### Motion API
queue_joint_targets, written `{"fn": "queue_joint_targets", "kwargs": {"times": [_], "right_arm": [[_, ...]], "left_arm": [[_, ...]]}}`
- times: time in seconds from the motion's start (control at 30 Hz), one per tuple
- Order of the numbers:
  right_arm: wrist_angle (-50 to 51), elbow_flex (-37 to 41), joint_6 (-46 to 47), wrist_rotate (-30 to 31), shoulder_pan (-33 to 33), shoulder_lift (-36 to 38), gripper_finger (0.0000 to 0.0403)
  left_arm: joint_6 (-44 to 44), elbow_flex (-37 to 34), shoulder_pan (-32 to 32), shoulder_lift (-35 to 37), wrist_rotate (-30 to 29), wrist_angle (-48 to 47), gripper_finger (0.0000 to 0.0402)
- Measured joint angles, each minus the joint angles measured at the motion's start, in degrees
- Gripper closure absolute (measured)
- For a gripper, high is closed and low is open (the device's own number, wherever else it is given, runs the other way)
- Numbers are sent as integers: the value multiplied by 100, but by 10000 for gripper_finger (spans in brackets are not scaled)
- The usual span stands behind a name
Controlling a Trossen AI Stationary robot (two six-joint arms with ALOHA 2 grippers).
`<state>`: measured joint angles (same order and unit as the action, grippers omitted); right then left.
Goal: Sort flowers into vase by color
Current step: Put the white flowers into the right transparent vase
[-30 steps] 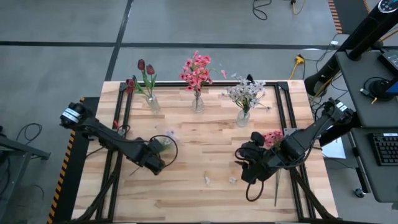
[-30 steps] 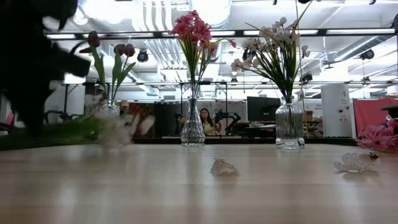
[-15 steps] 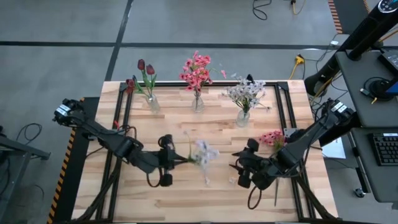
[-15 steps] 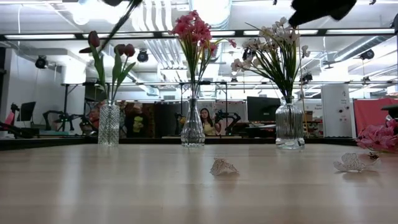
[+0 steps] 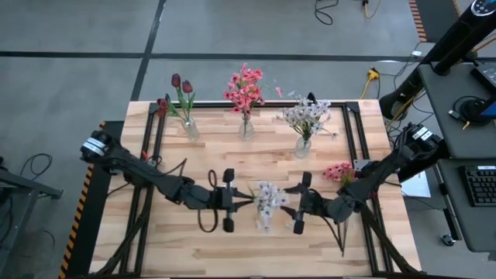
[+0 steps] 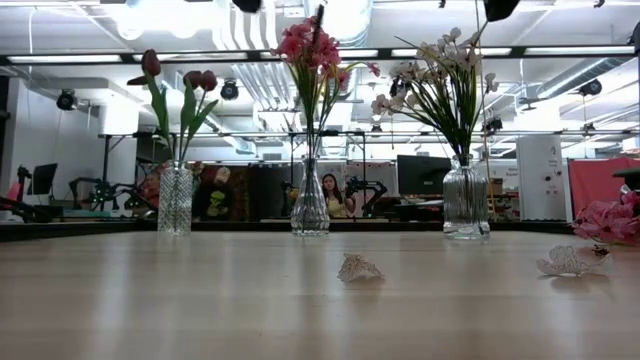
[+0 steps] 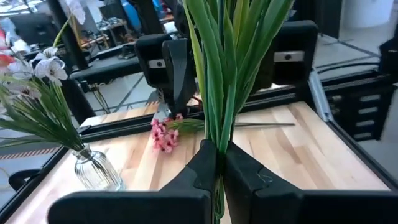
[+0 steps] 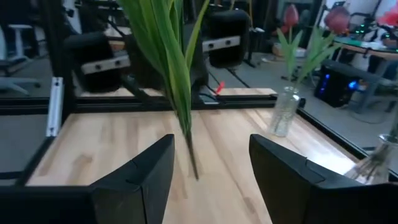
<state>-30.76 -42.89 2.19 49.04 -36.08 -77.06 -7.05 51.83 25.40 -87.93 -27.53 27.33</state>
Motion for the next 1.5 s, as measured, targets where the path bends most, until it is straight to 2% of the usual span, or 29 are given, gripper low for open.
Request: {"fn": "queue_joint_targets", "kwargs": {"times": [0.2,0.6,0.8,0.97,1.1,1.2,1.33,1.43,1.5], "right_arm": [[37,1,81,-415,188,0,202],[2,-71,75,-404,413,0,202],[-4,-97,14,-480,673,0,202],[-5,-166,-62,-1040,871,0,202],[-7,-222,-69,-1178,916,0,206],[1,-258,-76,-1171,933,0,232],[4,-272,-90,-1165,922,0,303],[4,-272,-161,-1161,922,0,362],[4,-272,-217,-1159,925,0,384]], "left_arm": [[-127,0,-266,-556,303,944,401],[-137,0,-591,-1008,306,2025,401],[-151,2,-625,-1214,306,2317,401],[-150,18,-681,-1411,313,2453,401],[-151,131,-698,-1499,315,2443,401],[-195,175,-696,-1541,315,2419,401],[-142,181,-712,-1542,311,2433,396],[-106,181,-716,-1542,313,2439,378],[-80,181,-720,-1542,308,2442,360]]}}
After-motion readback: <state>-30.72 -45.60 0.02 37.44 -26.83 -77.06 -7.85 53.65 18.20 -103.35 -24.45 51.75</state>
